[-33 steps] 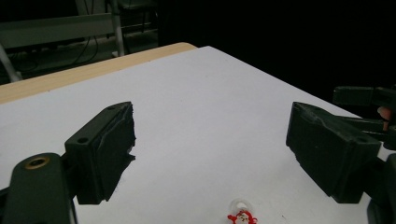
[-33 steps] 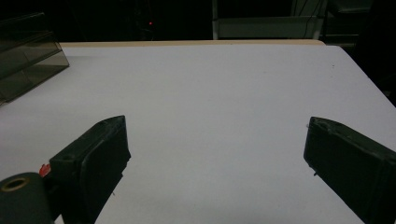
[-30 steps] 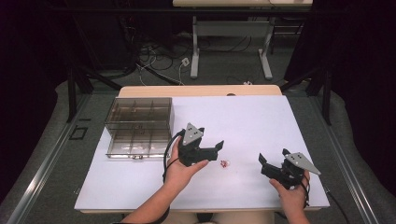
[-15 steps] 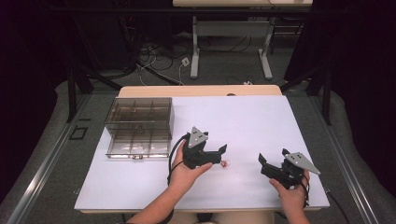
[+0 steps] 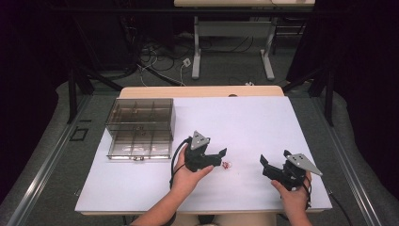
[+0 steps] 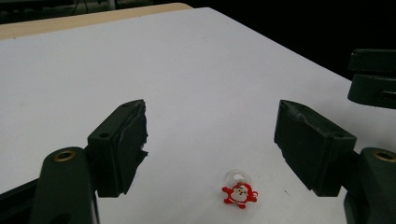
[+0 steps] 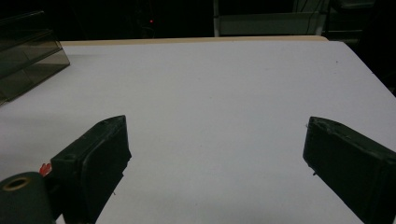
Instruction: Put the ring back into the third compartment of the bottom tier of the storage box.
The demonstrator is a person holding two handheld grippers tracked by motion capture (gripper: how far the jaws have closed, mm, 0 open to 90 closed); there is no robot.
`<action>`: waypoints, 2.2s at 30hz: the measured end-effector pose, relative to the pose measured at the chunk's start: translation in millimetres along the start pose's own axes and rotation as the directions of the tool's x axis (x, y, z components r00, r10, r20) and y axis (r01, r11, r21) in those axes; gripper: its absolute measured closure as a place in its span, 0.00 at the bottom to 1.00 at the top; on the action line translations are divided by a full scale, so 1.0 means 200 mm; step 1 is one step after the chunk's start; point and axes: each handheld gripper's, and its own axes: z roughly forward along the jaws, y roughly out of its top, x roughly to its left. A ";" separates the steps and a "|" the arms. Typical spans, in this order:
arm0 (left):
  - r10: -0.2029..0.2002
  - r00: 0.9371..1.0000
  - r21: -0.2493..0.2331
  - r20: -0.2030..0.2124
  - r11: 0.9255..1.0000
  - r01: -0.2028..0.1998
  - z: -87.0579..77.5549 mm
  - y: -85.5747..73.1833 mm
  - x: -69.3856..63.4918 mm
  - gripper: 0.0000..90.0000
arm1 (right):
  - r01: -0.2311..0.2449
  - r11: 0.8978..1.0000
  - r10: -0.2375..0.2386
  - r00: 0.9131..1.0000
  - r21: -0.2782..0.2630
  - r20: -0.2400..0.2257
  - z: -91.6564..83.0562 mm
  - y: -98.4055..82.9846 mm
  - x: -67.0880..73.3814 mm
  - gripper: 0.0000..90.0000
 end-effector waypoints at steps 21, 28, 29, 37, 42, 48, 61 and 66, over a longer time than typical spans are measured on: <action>-0.035 0.999 0.092 0.038 0.995 0.032 0.09 -0.08 -0.03 0.43 | -0.007 1.000 0.007 1.000 0.008 0.000 0.00 0.00 0.00 0.08; -0.034 0.998 0.116 0.048 0.993 0.028 0.12 -0.10 -0.05 0.45 | -0.007 1.000 0.007 1.000 0.008 -0.002 0.00 0.00 0.00 0.08; -0.034 0.998 0.121 0.050 0.992 0.028 0.12 -0.11 -0.05 0.45 | -0.007 1.000 0.007 1.000 0.008 -0.002 0.00 0.00 0.00 0.08; -0.026 0.998 0.154 0.055 0.988 0.018 0.16 -0.14 -0.07 0.46 | -0.009 1.000 0.009 1.000 0.009 -0.003 0.00 0.00 0.00 0.08; -0.029 0.998 0.180 0.059 0.983 0.018 0.19 -0.15 -0.07 0.47 | -0.011 1.000 0.011 1.000 0.010 -0.006 0.00 0.00 0.00 0.08; -0.021 0.998 0.199 0.061 0.980 0.009 0.21 -0.17 -0.09 0.49 | -0.015 1.000 0.015 1.000 0.013 -0.009 0.00 0.00 0.00 0.08; 0.009 0.998 0.230 0.061 0.973 -0.023 0.23 -0.18 -0.09 0.56 | -0.014 1.000 0.014 1.000 0.022 -0.006 0.00 0.00 0.00 0.08; 0.011 0.998 0.244 0.063 0.970 -0.026 0.23 -0.18 -0.09 0.59 | -0.014 1.000 0.014 1.000 0.020 -0.007 0.00 0.00 0.00 0.08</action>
